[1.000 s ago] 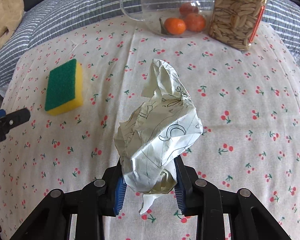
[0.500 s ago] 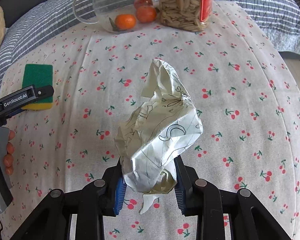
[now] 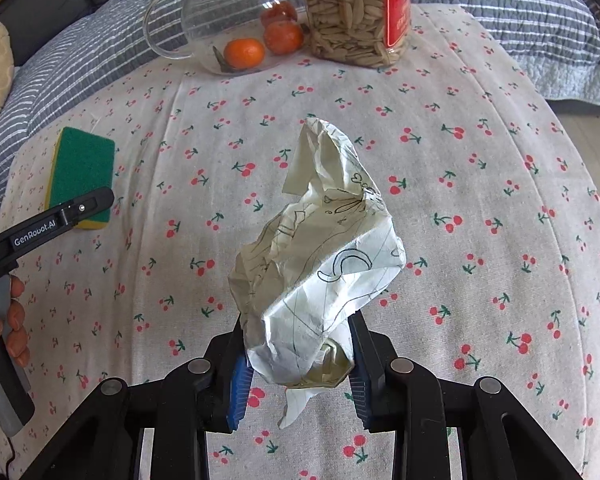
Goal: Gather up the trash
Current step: 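Carry the sponge to the bin with the left tool while the right tool carries the paper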
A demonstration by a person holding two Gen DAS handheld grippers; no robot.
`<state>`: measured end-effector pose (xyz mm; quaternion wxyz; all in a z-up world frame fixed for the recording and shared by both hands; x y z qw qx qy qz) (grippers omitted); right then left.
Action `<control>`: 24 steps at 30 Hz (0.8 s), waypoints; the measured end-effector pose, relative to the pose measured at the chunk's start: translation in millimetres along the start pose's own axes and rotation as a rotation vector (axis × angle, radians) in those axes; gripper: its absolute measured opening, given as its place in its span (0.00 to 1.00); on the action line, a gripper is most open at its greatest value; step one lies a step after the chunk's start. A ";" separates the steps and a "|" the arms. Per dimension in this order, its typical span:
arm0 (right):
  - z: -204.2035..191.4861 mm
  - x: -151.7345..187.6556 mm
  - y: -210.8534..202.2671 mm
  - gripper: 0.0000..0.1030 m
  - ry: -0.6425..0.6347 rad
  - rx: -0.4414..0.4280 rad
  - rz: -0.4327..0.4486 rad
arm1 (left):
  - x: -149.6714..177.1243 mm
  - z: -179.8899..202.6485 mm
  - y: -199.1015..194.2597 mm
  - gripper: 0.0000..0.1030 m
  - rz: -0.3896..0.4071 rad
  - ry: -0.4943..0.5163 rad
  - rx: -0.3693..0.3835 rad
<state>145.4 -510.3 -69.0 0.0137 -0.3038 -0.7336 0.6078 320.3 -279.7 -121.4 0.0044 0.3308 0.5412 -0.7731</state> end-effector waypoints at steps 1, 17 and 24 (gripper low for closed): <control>-0.1 0.2 -1.2 0.35 0.002 -0.004 0.003 | 2.5 -2.4 -3.5 0.32 0.000 0.000 0.001; -43.5 7.5 -15.8 0.35 -0.024 -0.063 0.026 | 61.7 -50.3 -99.5 0.32 -0.017 0.009 -0.037; -74.6 24.6 -23.7 0.35 -0.064 -0.082 0.024 | 89.8 -87.9 -138.1 0.32 -0.016 -0.051 -0.048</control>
Point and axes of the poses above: each gripper's, at about its wrist camera, not at the fingertips, and y roughly the way its jaws point, z to its right, x to its underside, the point moved 1 cm from there along y, roughly the way its jaws point, and after that the axes turned 8 degrees about y, right-handed, at the moved point
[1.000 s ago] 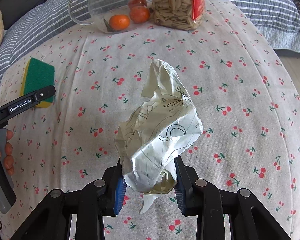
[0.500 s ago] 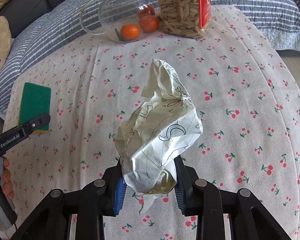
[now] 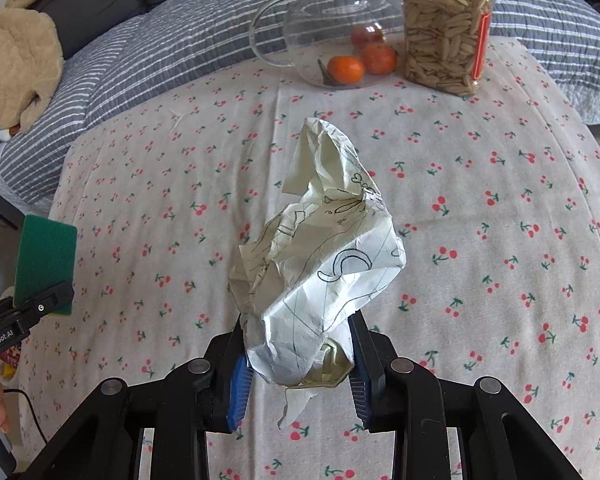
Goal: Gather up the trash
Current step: 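Carry the sponge to the bin with the left tool while the right tool carries the paper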
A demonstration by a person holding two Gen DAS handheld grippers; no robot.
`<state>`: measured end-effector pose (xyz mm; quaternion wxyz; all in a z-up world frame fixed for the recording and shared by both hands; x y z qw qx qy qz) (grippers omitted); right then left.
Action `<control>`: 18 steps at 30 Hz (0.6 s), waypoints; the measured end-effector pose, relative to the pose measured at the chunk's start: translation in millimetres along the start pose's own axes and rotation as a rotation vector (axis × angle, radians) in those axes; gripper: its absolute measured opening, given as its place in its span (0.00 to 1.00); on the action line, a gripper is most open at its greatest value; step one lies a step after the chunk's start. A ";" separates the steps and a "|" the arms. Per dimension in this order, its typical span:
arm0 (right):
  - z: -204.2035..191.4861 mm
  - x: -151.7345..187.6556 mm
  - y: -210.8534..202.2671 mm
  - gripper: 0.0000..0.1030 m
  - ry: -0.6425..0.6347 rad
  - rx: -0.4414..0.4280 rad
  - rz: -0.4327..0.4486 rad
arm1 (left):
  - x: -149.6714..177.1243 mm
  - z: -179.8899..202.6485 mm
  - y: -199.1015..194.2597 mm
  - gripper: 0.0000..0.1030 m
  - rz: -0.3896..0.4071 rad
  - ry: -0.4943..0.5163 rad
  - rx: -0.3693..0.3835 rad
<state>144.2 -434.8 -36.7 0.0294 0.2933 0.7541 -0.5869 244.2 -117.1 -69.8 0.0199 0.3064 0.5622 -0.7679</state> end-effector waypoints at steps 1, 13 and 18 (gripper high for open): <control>-5.5 2.8 -0.2 0.35 -0.008 -0.001 -0.002 | 3.9 -5.5 -6.2 0.32 0.004 -0.004 -0.007; -81.8 34.9 10.5 0.35 -0.106 -0.034 -0.032 | 48.7 -75.9 -54.6 0.33 0.011 -0.099 -0.045; -112.5 47.5 19.4 0.36 -0.155 -0.050 -0.049 | 70.4 -115.8 -73.2 0.33 0.014 -0.151 -0.079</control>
Point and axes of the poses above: each gripper's, at about its wrist camera, not at the fingertips, and y roughly the way its jaws point, z to its right, x to its underside, the point moved 1 cm from there along y, roughly the way its jaws point, and after that the axes turned 8 degrees about y, right-handed, at the moved point
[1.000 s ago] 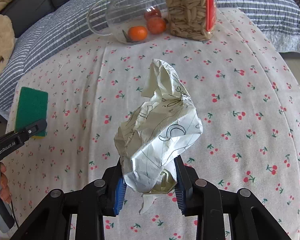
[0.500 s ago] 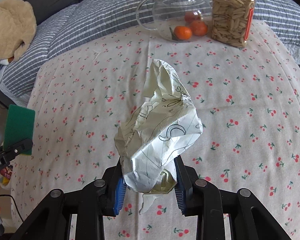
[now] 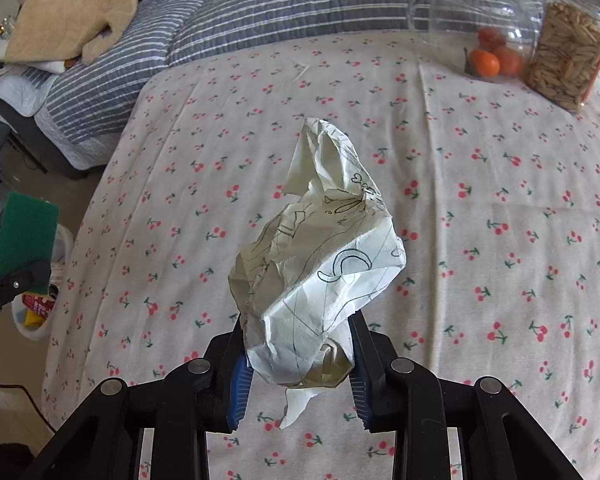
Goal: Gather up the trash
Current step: 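Carry the sponge to the bin with the left tool while the right tool carries the paper, then open the left tool to drop the sponge into the bin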
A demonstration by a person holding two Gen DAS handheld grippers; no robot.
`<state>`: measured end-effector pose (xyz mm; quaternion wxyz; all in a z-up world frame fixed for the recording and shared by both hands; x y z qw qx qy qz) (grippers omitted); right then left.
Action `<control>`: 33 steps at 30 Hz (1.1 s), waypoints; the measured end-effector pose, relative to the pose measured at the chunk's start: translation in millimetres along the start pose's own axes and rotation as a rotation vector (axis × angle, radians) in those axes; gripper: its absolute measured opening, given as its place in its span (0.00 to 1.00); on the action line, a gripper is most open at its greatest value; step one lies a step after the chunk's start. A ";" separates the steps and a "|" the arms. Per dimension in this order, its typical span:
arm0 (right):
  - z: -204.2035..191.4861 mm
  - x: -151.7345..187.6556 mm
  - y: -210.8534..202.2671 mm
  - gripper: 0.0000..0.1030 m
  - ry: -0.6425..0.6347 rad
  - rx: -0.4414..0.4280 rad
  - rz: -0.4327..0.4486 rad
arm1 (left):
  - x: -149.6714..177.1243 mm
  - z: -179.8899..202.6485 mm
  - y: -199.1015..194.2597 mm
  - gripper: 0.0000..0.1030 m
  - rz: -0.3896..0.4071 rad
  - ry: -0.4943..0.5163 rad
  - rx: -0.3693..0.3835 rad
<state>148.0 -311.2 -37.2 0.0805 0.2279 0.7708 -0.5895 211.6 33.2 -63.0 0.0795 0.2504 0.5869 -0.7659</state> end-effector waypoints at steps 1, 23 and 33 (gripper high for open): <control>-6.5 0.9 2.1 0.36 -0.011 -0.003 -0.001 | 3.1 -9.6 -3.2 0.33 0.001 -0.013 -0.008; -119.9 8.5 71.2 0.36 -0.149 -0.069 -0.083 | 17.9 -171.1 24.0 0.43 -0.050 -0.348 -0.071; -149.9 9.8 72.8 0.36 -0.190 -0.124 -0.099 | 26.6 -169.6 -1.2 0.84 -0.087 -0.302 -0.173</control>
Point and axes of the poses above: each gripper's, at about its wrist camera, not at the fingertips, and y roughly the way its jaws point, z to its right, x to its underside, the point moved 1 cm from there along y, roughly the way its jaws point, and after that the axes turned 8 degrees about y, right-handed, at the moved point
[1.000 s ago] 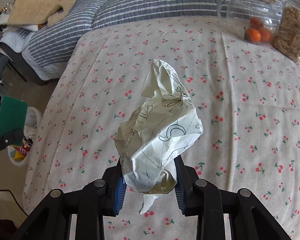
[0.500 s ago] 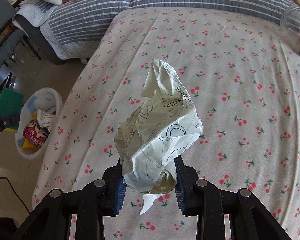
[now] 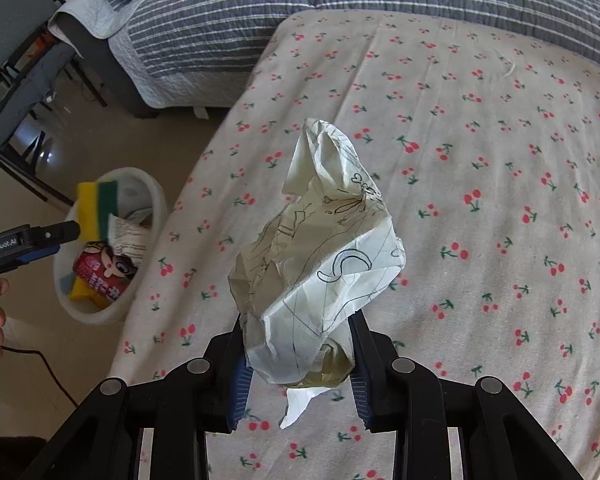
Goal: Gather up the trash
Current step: 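Open the left tool to drop the sponge into the bin, then lower the crumpled paper into the bin and open the right tool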
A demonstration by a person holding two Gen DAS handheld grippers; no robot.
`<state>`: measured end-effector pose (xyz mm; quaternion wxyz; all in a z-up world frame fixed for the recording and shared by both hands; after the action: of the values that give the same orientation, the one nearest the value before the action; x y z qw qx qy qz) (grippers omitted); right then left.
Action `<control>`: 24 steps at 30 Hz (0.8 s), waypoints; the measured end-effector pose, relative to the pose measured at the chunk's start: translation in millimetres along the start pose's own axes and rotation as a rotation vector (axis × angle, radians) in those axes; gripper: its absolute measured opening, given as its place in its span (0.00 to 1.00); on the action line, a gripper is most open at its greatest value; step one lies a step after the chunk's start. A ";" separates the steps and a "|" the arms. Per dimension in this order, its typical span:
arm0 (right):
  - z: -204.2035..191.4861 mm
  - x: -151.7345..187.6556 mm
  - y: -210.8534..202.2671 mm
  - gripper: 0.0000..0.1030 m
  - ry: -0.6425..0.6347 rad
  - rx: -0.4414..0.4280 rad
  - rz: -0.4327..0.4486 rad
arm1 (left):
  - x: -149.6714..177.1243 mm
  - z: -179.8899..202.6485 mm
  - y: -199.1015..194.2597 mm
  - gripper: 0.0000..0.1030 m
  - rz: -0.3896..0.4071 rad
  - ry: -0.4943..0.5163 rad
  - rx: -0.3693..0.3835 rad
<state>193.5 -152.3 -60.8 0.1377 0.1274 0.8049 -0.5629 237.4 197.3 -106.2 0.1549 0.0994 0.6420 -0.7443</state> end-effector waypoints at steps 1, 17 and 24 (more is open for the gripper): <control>-6.9 -0.7 0.2 0.36 -0.009 -0.010 -0.002 | 2.2 -3.1 -4.5 0.85 0.004 0.005 -0.022; -147.2 -16.0 113.1 0.39 -0.106 -0.158 -0.143 | 19.6 -44.8 -29.4 0.93 0.031 0.059 -0.099; -148.7 -21.6 141.8 0.66 -0.031 -0.166 -0.190 | 18.8 -42.5 -28.9 0.94 0.030 0.067 -0.088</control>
<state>253.0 33.9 -127.6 0.1064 0.0299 0.8551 -0.5066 207.3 241.0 -92.6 0.1489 0.1268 0.6774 -0.7091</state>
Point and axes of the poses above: each gripper's, at about its wrist camera, not at the fingertips, and y roughly the way its jaws point, z to its right, x to its underside, the point moved 1 cm from there along y, roughly the way its jaws point, and after that the axes turned 8 degrees about y, right-handed, at the moved point
